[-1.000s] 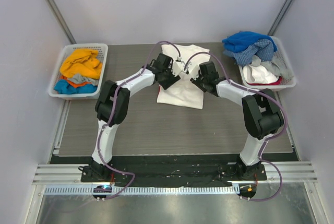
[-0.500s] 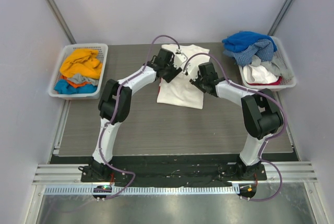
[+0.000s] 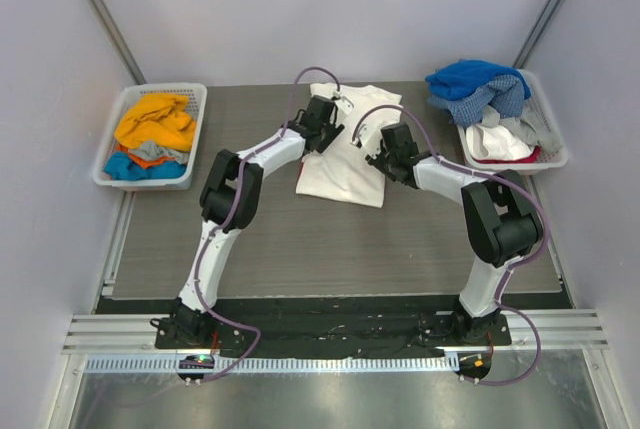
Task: Fold and stack the t-shirts
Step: Fold the folded rectangular tshirt in 1/3 of the way
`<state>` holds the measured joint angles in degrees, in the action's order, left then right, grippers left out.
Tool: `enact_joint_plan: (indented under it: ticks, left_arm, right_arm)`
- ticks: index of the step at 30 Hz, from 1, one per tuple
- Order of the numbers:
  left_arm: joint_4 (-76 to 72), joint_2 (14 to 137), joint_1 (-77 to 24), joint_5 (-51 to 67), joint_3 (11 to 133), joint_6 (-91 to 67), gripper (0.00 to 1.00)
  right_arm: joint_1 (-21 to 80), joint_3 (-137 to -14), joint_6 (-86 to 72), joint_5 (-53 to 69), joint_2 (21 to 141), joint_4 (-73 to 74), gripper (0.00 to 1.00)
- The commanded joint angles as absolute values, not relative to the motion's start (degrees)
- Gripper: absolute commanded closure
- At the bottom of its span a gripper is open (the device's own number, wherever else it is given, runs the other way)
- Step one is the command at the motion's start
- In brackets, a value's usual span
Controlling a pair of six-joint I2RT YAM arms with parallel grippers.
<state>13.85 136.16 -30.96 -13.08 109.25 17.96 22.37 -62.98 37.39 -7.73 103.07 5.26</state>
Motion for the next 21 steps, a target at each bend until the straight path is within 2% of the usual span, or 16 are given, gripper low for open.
enact_joint_plan:
  ticks: [1, 6, 11, 17, 19, 21]
  left_arm:
    - [9.5, 136.1, -30.5, -20.1, 113.9, 16.5, 0.41]
    - [11.3, 132.1, -30.5, -19.5, 113.9, 15.3, 0.39]
    - [12.2, 125.8, -30.5, -17.3, 108.5, 14.8, 0.36]
    - [14.1, 114.0, -30.5, -13.3, 95.3, 16.0, 0.29]
    - [15.3, 110.1, -30.5, -9.8, 90.5, 16.8, 0.27]
    - [17.8, 108.5, -30.5, -6.9, 86.9, 17.6, 0.27]
  right_arm:
    - [22.7, -62.8, 37.4, -8.7, 102.4, 2.8, 0.64]
    - [22.9, -62.6, 36.8, -8.6, 101.3, 3.5, 0.64]
    - [23.9, -61.4, 36.1, -9.0, 99.1, 4.7, 0.62]
    - [27.3, -57.0, 35.2, -9.8, 93.3, 6.3, 0.5]
    - [29.1, -55.9, 34.8, -10.3, 90.9, 6.9, 0.42]
    - [30.3, -55.0, 34.4, -10.8, 89.7, 7.6, 0.41]
